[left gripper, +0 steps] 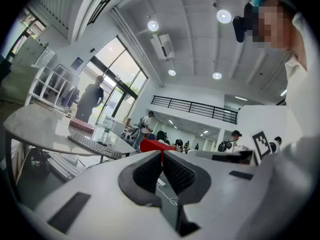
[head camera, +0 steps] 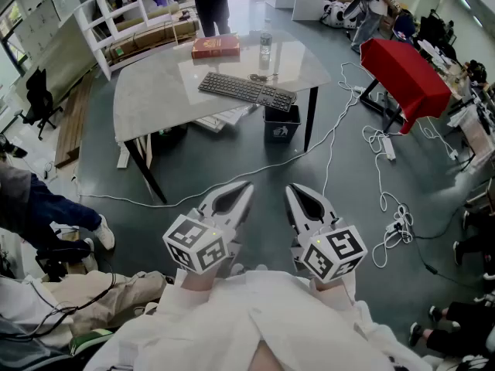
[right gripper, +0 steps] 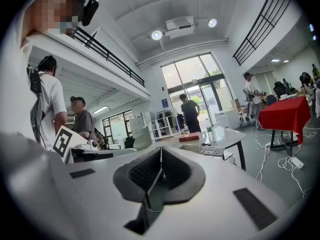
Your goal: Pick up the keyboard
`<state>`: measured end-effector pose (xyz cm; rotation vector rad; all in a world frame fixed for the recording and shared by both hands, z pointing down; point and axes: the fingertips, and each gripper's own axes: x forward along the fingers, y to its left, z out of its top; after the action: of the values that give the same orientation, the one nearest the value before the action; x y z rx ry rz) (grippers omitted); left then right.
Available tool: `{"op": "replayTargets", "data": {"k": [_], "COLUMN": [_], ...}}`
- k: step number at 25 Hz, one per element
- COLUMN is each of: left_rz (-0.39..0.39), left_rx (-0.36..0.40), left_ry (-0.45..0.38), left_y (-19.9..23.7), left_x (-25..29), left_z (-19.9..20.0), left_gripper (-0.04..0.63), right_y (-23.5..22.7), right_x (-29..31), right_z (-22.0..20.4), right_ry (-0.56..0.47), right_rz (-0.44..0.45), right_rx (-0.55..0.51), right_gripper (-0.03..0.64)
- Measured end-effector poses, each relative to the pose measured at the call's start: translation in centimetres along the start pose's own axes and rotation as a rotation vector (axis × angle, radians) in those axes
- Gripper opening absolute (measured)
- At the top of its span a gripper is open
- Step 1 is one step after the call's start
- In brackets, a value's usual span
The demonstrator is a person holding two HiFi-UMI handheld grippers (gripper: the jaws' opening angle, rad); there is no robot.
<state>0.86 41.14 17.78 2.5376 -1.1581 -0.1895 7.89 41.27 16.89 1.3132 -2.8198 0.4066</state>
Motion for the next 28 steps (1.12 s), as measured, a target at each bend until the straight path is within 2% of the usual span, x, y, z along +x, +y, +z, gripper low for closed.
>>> {"op": "replayTargets", "data": {"k": [15, 20, 24, 28], "left_rz": [-0.059, -0.071, -0.080, -0.100], "left_rx": [0.083, 0.105, 0.152, 0.140], "left_ry": [0.070, 0.090, 0.125, 0.131], "left_y": [-1.2, -0.3, 0.4, 1.4], "left_x": [-0.4, 0.0, -0.1, -0.1], "left_z": [-0.5, -0.4, -0.7, -1.2], "left_gripper": [0.018, 0.018, 0.019, 0.018], "right_y": [0.4, 0.5, 1.4, 1.9], "right_x": [0.1, 1.4, 2.5, 3.3], "right_z": [-1.2, -1.3, -2.1, -3.0], "right_ry": [0.010, 0.018, 0.061, 0.069], "right_rz": [-0.022, -0.012, -0.011, -0.029], "right_rx": [0.006, 0.047, -0.009, -0.017], "right_gripper": [0.034, 0.035, 0.036, 0.037]}}
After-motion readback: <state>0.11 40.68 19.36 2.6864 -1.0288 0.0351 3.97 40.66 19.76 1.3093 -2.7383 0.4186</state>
